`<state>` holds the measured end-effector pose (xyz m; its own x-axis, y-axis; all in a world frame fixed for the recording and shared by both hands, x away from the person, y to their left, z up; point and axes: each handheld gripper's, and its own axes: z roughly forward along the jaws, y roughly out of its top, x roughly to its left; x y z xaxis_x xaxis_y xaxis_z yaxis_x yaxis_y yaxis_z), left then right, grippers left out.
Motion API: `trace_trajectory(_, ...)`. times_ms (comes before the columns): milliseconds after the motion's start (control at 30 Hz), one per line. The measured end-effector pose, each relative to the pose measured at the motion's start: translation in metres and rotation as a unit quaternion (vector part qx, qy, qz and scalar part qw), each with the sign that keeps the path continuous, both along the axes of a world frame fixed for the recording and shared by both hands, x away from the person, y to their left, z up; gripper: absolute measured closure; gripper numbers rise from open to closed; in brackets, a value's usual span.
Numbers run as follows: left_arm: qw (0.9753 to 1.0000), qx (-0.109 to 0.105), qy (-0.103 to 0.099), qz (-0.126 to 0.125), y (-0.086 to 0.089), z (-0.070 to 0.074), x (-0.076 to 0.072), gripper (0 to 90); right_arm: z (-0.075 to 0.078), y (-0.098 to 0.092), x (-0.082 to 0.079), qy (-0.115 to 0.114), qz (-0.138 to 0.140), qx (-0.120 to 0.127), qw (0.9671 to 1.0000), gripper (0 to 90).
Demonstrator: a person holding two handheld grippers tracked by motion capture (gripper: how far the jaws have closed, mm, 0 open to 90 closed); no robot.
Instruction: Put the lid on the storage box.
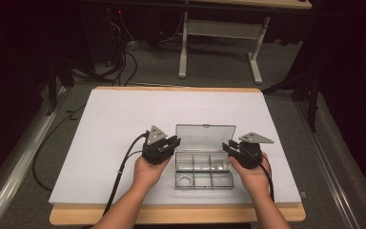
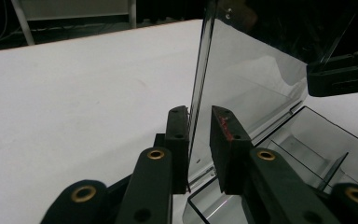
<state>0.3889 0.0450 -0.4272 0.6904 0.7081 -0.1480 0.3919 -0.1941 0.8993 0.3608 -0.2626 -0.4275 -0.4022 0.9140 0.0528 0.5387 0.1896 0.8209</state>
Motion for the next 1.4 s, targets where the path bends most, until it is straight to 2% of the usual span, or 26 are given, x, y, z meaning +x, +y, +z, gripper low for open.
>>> trace_trajectory(167,0.9999,0.006,-0.011,-0.003,0.0,0.001,-0.006,76.1,-0.001,-0.001,-0.005,-0.005,-0.001,0.001,1.0,68.1)
trace_trajectory(500,0.9998,-0.011,-0.012,-0.01,0.008,-0.002,-0.018,70.9,-0.005,-0.003,-0.02,-0.012,0.001,0.004,0.9999,67.6)
trace_trajectory(933,0.9996,-0.014,-0.013,-0.023,0.015,-0.008,-0.036,65.2,-0.007,-0.011,-0.038,-0.021,-0.001,0.013,0.9997,68.6)
trace_trajectory(1167,0.9993,-0.007,-0.026,-0.027,0.018,-0.019,-0.049,58.3,-0.01,-0.016,-0.048,-0.025,-0.003,0.013,0.9996,68.3)
trace_trajectory(1400,0.9988,0.003,-0.038,-0.03,0.021,-0.033,-0.06,56.7,-0.019,-0.017,-0.056,-0.025,0.001,0.005,0.9997,67.7)
